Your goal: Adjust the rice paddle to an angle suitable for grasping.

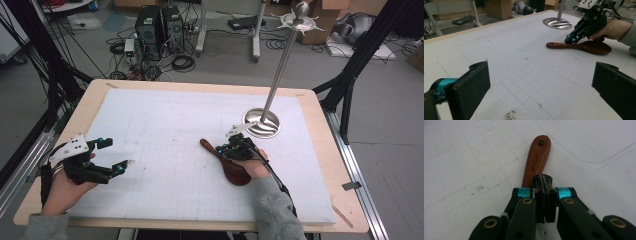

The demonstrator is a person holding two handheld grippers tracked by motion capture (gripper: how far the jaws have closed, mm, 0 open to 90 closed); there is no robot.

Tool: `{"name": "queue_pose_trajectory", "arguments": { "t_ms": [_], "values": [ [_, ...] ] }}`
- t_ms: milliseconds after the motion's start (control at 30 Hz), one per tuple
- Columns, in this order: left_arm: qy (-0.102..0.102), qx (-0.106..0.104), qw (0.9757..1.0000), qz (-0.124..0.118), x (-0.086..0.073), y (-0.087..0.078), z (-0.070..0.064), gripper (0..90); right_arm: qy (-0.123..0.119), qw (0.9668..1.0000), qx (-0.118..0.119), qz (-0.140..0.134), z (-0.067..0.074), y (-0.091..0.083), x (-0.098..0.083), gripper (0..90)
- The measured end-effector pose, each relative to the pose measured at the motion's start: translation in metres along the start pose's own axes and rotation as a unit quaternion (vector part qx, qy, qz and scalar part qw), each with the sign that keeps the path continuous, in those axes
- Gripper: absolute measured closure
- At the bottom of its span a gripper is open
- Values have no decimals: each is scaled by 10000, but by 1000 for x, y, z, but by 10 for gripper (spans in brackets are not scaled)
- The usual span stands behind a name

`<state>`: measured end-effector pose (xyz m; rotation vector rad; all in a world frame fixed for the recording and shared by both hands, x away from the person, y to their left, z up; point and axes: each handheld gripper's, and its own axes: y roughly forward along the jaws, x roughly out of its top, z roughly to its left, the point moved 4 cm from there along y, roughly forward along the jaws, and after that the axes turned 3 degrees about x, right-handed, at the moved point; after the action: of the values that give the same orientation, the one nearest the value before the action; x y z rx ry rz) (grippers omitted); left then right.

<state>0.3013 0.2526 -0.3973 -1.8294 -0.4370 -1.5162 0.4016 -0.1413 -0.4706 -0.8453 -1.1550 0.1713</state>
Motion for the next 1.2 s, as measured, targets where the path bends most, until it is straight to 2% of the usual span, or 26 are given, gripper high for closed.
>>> {"name": "queue_pose_trajectory", "arguments": {
  "t_ms": [1200],
  "values": [
    [-20, 33, 10000, 92, -5, -2, 1, 22, -67, 9999, -32, 96, 1, 2, 3, 896]
  ]
}}
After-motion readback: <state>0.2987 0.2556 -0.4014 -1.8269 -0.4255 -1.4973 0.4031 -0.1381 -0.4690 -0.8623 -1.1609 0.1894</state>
